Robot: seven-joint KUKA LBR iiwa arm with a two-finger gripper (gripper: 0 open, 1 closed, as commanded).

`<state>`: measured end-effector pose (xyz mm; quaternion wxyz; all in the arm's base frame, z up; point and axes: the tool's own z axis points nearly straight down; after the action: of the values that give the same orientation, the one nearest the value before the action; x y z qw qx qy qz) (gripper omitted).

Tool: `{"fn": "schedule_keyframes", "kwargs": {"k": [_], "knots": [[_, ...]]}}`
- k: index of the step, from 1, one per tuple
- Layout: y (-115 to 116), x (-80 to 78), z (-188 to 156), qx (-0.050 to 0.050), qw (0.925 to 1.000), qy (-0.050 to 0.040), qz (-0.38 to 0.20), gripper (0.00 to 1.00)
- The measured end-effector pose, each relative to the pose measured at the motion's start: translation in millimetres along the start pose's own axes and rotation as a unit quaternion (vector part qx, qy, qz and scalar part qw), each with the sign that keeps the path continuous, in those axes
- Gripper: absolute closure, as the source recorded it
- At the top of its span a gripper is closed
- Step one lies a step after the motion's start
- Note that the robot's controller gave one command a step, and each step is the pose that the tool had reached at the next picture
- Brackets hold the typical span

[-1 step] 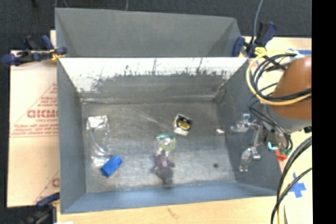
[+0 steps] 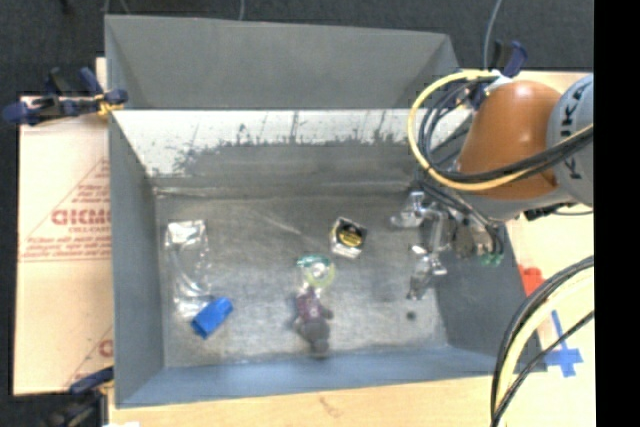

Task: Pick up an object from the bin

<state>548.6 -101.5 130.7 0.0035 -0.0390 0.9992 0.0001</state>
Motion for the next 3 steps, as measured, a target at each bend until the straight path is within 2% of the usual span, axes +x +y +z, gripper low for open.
{"fn": "schedule_keyframes", "kwargs": {"k": [1, 2, 3], "knots": [[91.4, -42.2, 29.6, 0.0, 0.9896, 0.0001, -0.144, 0.0], [133.0, 10.0, 55.8, 0.003, 0.9573, -0.0046, -0.289, 0.0], [134.3, 9.9, 54.6, 0.002, 0.9568, -0.0034, -0.291, 1.0]]}}
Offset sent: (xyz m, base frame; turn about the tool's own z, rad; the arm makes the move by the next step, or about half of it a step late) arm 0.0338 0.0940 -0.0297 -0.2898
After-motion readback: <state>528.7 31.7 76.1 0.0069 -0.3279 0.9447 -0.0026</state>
